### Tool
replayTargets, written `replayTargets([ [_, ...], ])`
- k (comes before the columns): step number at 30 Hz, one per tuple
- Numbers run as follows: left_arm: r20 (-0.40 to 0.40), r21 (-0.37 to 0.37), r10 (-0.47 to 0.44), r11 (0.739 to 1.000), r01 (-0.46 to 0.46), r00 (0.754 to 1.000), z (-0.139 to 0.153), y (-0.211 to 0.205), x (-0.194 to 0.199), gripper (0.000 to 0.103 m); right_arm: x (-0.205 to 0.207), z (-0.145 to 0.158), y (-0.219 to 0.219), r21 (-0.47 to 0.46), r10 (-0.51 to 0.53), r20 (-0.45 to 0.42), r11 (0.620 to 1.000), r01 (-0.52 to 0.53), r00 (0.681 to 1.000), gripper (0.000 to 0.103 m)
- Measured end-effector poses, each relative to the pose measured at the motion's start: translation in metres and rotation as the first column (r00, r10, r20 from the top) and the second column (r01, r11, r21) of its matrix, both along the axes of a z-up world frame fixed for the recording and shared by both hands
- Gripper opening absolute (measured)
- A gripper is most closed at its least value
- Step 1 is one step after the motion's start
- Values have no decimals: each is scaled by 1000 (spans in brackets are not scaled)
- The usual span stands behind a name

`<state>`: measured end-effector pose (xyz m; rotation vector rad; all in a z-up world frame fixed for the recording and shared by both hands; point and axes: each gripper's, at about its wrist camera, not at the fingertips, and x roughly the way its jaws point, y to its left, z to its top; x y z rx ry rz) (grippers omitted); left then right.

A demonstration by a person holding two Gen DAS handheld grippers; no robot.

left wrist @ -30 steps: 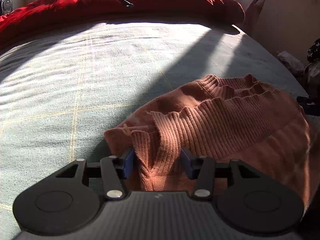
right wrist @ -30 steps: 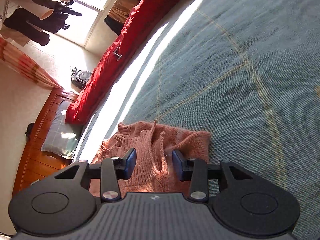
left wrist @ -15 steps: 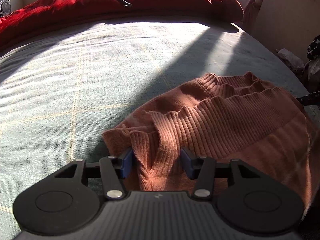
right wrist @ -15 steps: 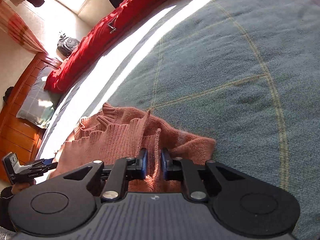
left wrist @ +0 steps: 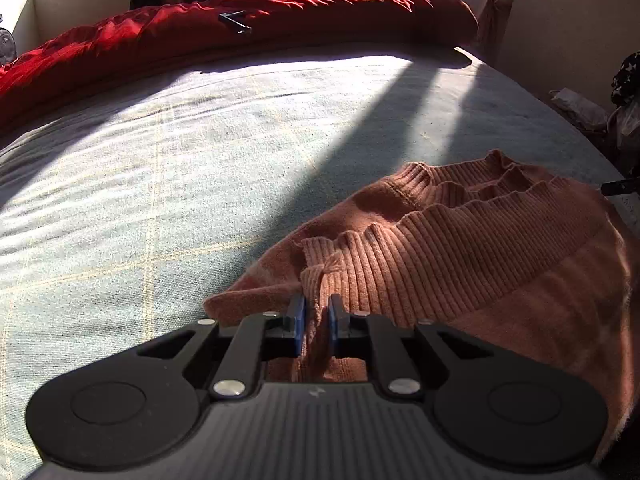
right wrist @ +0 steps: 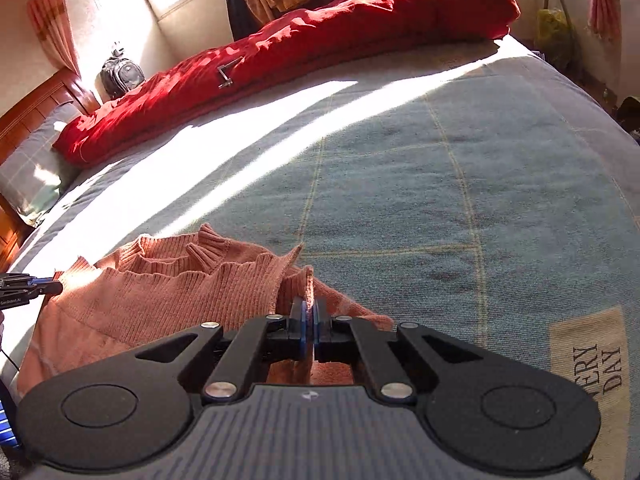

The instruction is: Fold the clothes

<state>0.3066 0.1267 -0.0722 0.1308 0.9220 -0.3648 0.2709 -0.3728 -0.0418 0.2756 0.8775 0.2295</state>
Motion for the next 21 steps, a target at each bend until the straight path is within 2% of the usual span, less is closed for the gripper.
replayTargets([
  [1, -3, -14, 15, 1000, -15, 1000, -2, 3, -1, 18, 1, -10, -2, -14, -15, -16, 1000, 15, 1000, 7],
  [3, 5, -39, 32, 999, -32, 999, 4, 8, -5, 19, 0, -19, -9, 17, -50, -31, 999, 50, 998, 6],
  [5, 53, 17, 40, 999, -41, 998, 18, 8, -16, 20, -4, -20, -15, 46, -81, -27, 996, 82, 996, 10],
  [7, 92, 57, 25, 998, -30, 995, 31, 6, -25, 20, -12, -3, -12, -4, -81, 26, 997, 81, 996, 20],
  [10, 142, -1, -45, 999, 46, 989, 43, -5, -35, 26, -21, 20, 2, -27, -12, 87, 1000, 14, 996, 29],
  [12, 126, -37, -86, 995, 91, 988, 35, -17, -34, 27, -21, 23, 19, -42, 46, 98, 998, -42, 994, 37],
  [13, 105, -27, -88, 995, 92, 991, 25, -21, -31, 28, -19, 19, 27, -49, 72, 87, 996, -68, 994, 39],
  [15, 64, -8, -89, 996, 90, 994, 7, -29, -27, 29, -16, 4, 40, -77, 101, 53, 992, -96, 994, 40],
  [16, 50, -11, -71, 997, 72, 996, 2, -26, -26, 33, -15, -4, 46, -91, 110, 33, 990, -106, 993, 40],
  [18, 33, -83, -19, 996, 22, 999, 4, -13, -29, 32, -18, -13, 49, -108, 100, 19, 989, -97, 995, 41],
  [21, 87, -62, 0, 998, 5, 996, 19, -2, -36, 31, -30, -6, 41, -81, 71, 47, 994, -67, 996, 42],
])
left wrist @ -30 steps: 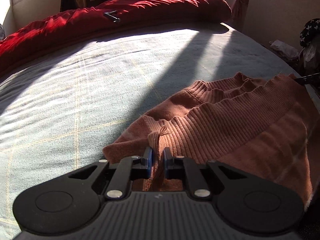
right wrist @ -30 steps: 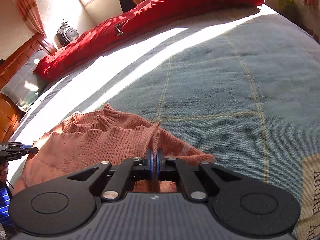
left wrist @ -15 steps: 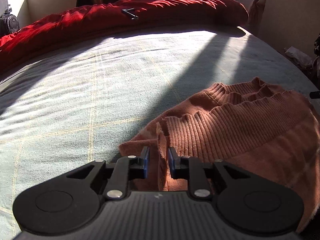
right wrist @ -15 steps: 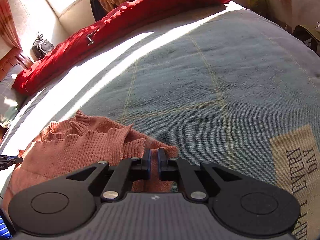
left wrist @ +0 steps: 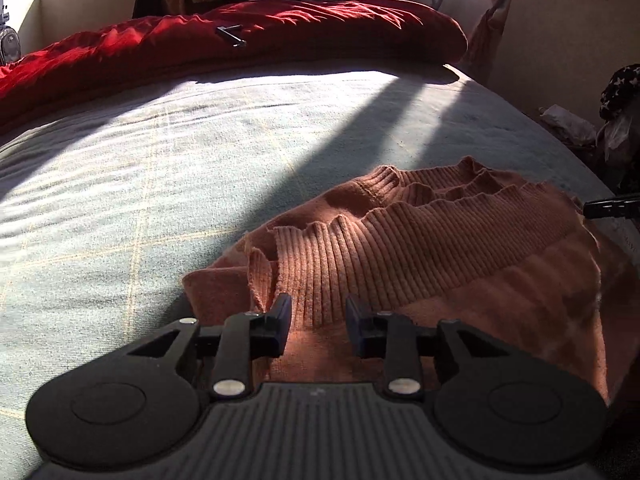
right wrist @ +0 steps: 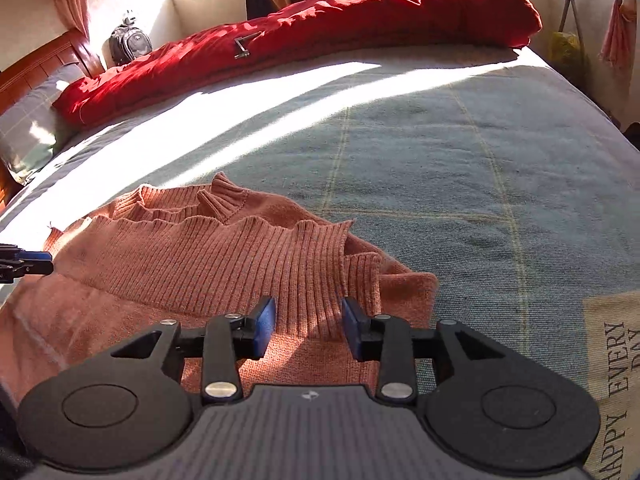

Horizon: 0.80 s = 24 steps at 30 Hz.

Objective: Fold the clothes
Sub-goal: 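Release the collar and withdraw both grippers from the folded sweater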

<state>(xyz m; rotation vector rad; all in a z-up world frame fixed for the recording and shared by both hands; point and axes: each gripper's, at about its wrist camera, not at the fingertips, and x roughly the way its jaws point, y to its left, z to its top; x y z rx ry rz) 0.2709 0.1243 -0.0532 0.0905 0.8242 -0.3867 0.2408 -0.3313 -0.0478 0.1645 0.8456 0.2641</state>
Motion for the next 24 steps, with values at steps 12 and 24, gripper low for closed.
replayTargets([
  [12, -75, -91, 63, 993, -70, 995, -25, 23, 38, 11, -10, -1, -9, 46, -59, 1, 997, 58, 998, 53],
  [24, -18, -91, -28, 995, 26, 999, 17, 18, -11, 23, -19, 16, 17, -29, 35, 37, 999, -34, 999, 58],
])
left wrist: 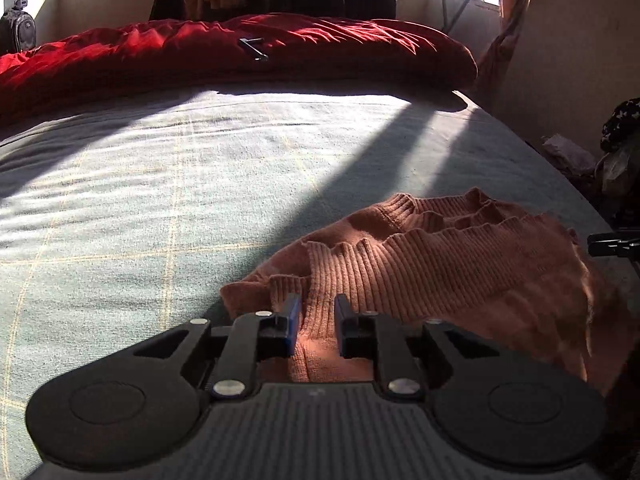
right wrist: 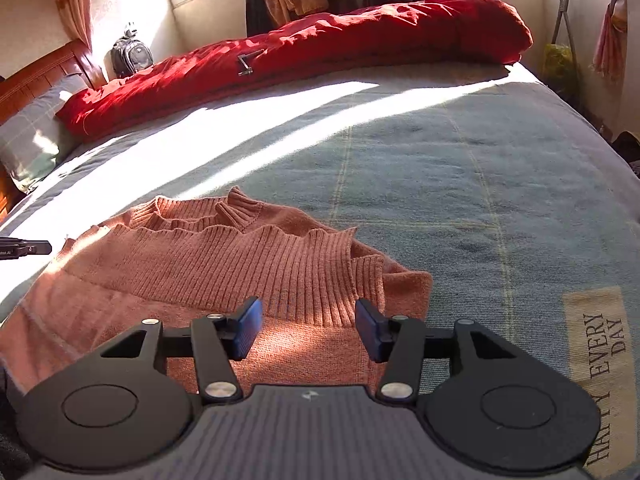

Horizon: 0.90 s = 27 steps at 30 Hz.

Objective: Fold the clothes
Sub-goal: 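Release the collar and withdraw both grippers from the folded sweater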

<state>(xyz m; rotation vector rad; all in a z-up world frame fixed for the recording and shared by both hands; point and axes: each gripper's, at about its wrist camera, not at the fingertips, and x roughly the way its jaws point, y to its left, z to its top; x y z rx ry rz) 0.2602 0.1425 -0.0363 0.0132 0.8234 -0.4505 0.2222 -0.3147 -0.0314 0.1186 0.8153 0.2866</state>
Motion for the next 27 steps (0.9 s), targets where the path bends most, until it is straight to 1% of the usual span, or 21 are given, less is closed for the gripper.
replayTargets([
  [1, 0, -9, -31, 999, 31, 1000, 4, -4, -6, 31, 0, 0, 7, -12, 32, 3, 999, -32, 999, 59],
  [2, -16, -5, -45, 999, 45, 999, 0, -6, -14, 39, 1, -1, 14, -25, 61, 1, 998, -61, 998, 60],
  [3, -32, 0, -59, 998, 59, 998, -4, -8, -21, 41, 2, -4, 19, -37, 80, -6, 996, -80, 997, 61],
  [5, -69, 9, -79, 997, 80, 994, -13, -10, -36, 41, 4, -12, 27, -57, 102, -24, 993, -103, 995, 62],
  [6, -109, 20, -51, 998, 53, 993, -24, -7, -41, 41, 4, -18, 29, -67, 103, -31, 992, -105, 994, 62],
  [7, -121, 8, -25, 1000, 27, 992, -30, -2, -47, 40, 4, -24, 31, -76, 105, -39, 991, -107, 994, 66],
  [8, -112, -37, -3, 999, -1, 994, -32, 5, -57, 41, 3, -28, 31, -71, 104, -41, 992, -107, 994, 70],
  [9, -110, -76, 18, 997, -27, 994, -34, 12, -65, 41, 3, -29, 29, -52, 102, -37, 993, -104, 994, 72],
  [10, -136, -87, 31, 995, -43, 990, -34, 16, -69, 41, 3, -30, 28, -38, 101, -35, 994, -102, 994, 74],
  [12, -154, -72, 33, 996, -45, 987, -33, 16, -78, 41, 3, -31, 27, -33, 105, -34, 994, -106, 994, 74],
  [15, -146, -33, 24, 999, -29, 989, -23, 7, -87, 41, 4, -31, 27, -36, 126, -34, 991, -127, 992, 78],
  [18, -124, -3, -12, 1000, 12, 992, -17, -2, -92, 42, 5, -29, 30, -44, 139, -31, 989, -140, 990, 80],
  [20, -133, 14, -32, 999, 35, 991, -20, -5, -95, 42, 2, -23, 33, -49, 163, -22, 985, -164, 986, 80],
  [22, -144, 32, -39, 999, 44, 989, -23, -5, -97, 42, -6, -14, 38, -49, 229, 1, 972, -229, 973, 80],
  [24, -152, 45, -46, 998, 54, 987, -25, -4, -100, 42, -16, -5, 43, -50, 307, 11, 951, -306, 952, 80],
  [25, -155, 49, -51, 997, 59, 987, -26, -4, -102, 42, -22, -2, 45, -54, 347, 9, 937, -346, 938, 80],
  [27, -166, 60, -60, 996, 71, 984, -28, -2, -106, 42, -34, 0, 45, -65, 393, -20, 917, -394, 919, 80],
])
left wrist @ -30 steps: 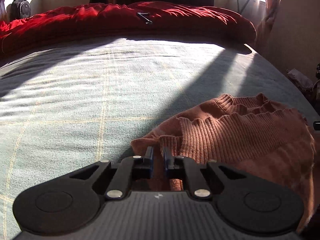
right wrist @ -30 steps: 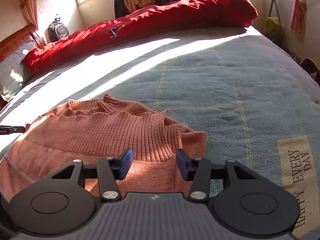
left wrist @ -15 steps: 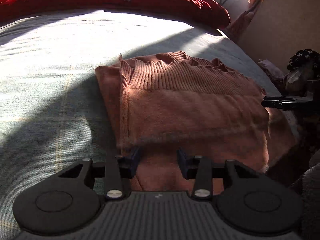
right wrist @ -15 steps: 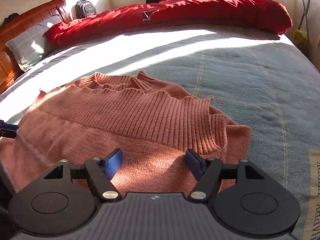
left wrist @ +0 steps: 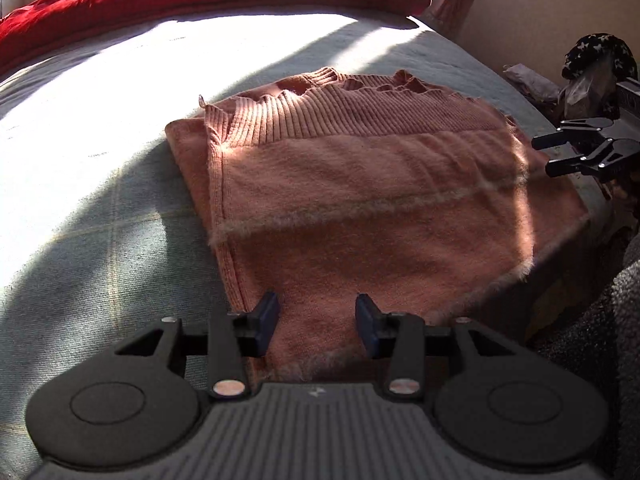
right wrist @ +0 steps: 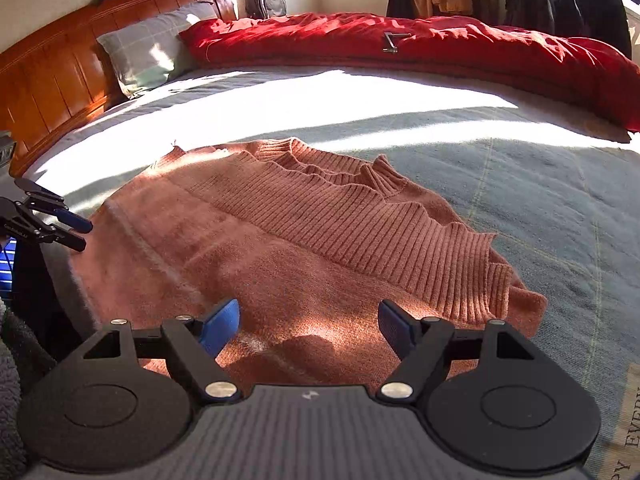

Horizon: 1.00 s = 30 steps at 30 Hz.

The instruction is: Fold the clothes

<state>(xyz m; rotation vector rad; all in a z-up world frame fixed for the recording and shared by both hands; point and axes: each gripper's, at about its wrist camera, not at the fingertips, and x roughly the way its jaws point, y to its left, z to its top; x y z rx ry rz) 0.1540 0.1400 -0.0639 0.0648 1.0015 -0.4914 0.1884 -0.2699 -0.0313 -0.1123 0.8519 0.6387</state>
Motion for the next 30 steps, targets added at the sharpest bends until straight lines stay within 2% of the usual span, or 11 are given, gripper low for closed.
replayTargets([
  [3, 2, 14, -19, 1000, 19, 1000, -1, 1, -8, 43, -18, -2, -4, -30, 43, -56, 999, -45, 998, 80],
  [8, -8, -3, -18, 1000, 18, 1000, 4, 0, -1, 43, -53, -24, -27, -12, 2, -223, 1000, -5, 975, 81],
  [12, 16, 0, -105, 995, 105, 994, 14, -18, 11, 44, -69, -23, -34, 31, -35, -225, 999, 43, 974, 82],
  [15, 11, 17, -165, 986, 165, 986, 13, -30, 15, 51, -70, -11, -33, 66, -21, -215, 997, 36, 976, 82],
  [18, -35, 11, -136, 991, 136, 990, 1, -24, 13, 52, -71, -16, -33, 40, -26, -243, 999, 37, 970, 82],
  [20, -58, -28, -93, 995, 91, 994, -5, -17, 13, 52, -73, -24, -37, 25, -50, -263, 998, 59, 964, 83],
  [22, -53, -55, -63, 997, 60, 997, 1, -17, 16, 52, -71, -25, -42, 59, -65, -261, 995, 83, 963, 82],
  [23, -24, -46, -78, 996, 77, 997, 7, -21, 19, 52, -67, -21, -42, 69, -69, -251, 994, 89, 965, 82],
  [24, 4, -36, -94, 995, 94, 996, 12, -25, 21, 52, -63, -16, -41, 76, -64, -233, 994, 83, 970, 82],
  [26, 50, -24, -122, 992, 123, 991, 20, -34, 34, 61, -51, -4, -35, 75, -41, -176, 996, 54, 984, 83],
  [30, 104, -3, -126, 992, 127, 987, 24, -49, 63, 63, -15, 9, -18, 48, -37, -76, 998, 40, 996, 83],
])
